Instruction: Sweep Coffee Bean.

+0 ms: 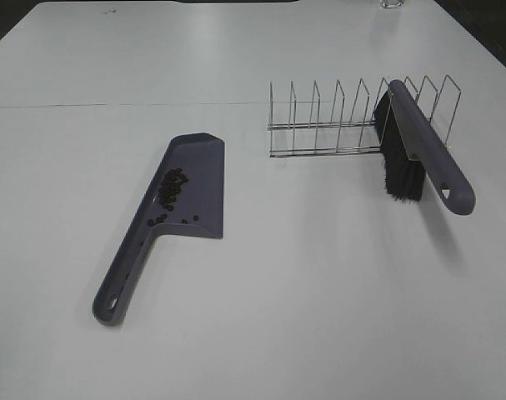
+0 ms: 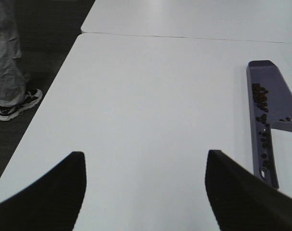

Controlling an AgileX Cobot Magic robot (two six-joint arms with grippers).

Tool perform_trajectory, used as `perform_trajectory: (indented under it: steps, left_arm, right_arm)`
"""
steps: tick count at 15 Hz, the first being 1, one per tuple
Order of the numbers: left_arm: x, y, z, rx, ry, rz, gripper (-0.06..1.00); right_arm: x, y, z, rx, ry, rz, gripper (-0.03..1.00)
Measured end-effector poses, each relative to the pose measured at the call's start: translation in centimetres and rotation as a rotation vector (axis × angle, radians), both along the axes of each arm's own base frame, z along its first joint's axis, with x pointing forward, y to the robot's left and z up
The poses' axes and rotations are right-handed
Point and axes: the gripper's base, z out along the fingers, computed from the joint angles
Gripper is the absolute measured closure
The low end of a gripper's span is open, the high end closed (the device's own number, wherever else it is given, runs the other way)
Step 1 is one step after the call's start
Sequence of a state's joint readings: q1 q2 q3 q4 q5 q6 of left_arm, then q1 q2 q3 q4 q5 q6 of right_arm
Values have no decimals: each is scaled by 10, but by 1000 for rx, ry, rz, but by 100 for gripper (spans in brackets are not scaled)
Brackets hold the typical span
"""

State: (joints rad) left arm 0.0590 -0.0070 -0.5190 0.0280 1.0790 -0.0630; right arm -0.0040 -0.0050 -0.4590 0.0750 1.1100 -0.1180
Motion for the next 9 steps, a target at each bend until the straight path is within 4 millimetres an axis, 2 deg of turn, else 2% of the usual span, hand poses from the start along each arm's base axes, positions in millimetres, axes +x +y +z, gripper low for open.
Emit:
perform_trajectory:
  steps: [9]
  left_arm:
    - [0,0,0,0,0,11,31]
  right_arm:
    - [0,0,0,0,0,0,37]
